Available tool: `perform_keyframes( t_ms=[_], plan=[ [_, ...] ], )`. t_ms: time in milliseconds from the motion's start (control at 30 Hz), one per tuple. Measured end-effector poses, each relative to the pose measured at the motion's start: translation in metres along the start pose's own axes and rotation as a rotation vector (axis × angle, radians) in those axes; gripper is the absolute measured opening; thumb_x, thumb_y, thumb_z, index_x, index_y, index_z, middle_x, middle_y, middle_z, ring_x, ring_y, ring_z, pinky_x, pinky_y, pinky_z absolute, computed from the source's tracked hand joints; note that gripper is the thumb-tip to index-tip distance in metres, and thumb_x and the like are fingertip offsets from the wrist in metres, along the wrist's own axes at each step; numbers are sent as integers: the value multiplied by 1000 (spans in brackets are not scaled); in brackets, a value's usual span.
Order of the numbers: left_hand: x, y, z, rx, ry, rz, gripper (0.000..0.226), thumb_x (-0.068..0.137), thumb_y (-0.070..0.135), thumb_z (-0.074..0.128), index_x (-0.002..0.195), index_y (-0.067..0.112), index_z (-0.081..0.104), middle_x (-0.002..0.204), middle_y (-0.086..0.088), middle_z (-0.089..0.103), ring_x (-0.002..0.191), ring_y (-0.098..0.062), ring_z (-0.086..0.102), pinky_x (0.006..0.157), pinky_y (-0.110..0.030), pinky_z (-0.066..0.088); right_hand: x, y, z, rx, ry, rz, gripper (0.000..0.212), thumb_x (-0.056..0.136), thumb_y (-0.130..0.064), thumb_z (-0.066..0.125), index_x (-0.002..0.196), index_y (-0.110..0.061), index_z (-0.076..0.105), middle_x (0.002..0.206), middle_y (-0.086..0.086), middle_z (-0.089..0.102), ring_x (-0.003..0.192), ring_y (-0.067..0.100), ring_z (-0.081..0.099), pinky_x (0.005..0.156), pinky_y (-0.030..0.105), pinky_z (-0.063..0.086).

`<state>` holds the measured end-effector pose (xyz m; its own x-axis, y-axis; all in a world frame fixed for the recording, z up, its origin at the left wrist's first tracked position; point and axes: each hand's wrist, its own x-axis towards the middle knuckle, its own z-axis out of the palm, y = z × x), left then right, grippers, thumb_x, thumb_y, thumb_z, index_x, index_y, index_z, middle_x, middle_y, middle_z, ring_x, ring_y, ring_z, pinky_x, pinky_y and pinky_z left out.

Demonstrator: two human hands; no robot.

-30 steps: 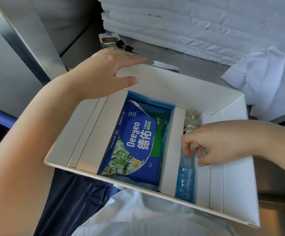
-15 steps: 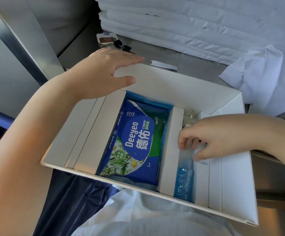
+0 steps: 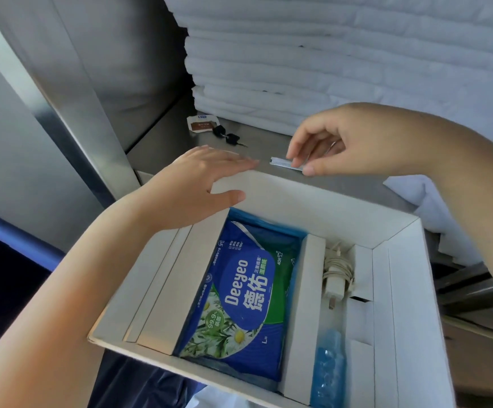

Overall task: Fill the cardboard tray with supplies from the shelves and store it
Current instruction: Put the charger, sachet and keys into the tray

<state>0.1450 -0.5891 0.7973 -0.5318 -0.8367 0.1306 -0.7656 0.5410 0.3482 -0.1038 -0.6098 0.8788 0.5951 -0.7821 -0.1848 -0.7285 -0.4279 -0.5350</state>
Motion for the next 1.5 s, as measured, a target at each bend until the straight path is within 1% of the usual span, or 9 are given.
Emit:
perform_keyframes(
  t_ms=[233,467,600,800,1000,1100,1233,1400,1500],
  plan=[
    [-1,1,-1,-2,29,5,51,93,39,52,142,35,39,146,13,42,132,1,28,99,3,-9,79,7,7,-166,89,-14,22,84,-22,68,104,-31,64,105,-16,65,92,-1,61,80,17,45],
    [-4,4,-3,-20,31,-21,50,93,40,51,142,37,40,142,14,47,129,-1,34,102,-2,-2,144,28,34,-120,-30,-70,42,85,-14,68,126,-20,58,127,-7,60,105,8,59,92,25,47],
    [-4,5,-4,-30,31,-32,49,93,38,53,141,37,42,141,17,47,129,3,32,105,-5,3,159,37,48,-109,-34,-126,42,87,-12,63,127,-24,58,129,-7,59,110,2,53,82,7,40],
    [0,4,-3,-15,9,-56,48,93,40,51,140,41,40,140,22,45,127,6,29,103,-5,2,163,47,59,-212,-40,-147,36,87,-25,62,123,-27,62,128,-8,61,112,10,56,93,35,48],
    [1,3,-2,-10,-9,-63,48,94,42,49,141,43,38,141,22,43,128,7,29,107,-10,8,165,64,54,-283,89,-99,27,77,-43,71,100,-30,68,109,-8,66,88,10,56,67,26,44],
    [1,3,-2,-9,-16,-70,49,94,42,48,142,43,37,142,22,43,129,6,30,111,-18,14,167,69,56,-214,164,-72,34,71,-45,76,97,-27,63,102,-10,66,91,11,60,76,30,49],
    [1,4,-3,-10,-17,-69,49,94,42,48,142,43,37,141,22,44,127,5,32,112,-23,18,169,70,63,-149,131,-58,56,67,-35,80,117,-23,57,114,-6,62,102,11,58,88,34,49],
    [1,4,-3,-17,-17,-68,49,94,42,48,142,42,37,142,23,43,130,3,32,113,-24,17,168,71,62,-34,94,-64,61,66,-18,80,122,-23,56,119,-8,57,104,6,54,87,25,47],
    [1,3,-2,-10,-25,-69,50,94,43,47,142,43,35,142,24,43,130,3,32,114,-25,18,165,74,58,-43,102,-59,62,68,-19,80,124,-22,55,116,-9,55,102,5,53,85,23,45]
  ],
)
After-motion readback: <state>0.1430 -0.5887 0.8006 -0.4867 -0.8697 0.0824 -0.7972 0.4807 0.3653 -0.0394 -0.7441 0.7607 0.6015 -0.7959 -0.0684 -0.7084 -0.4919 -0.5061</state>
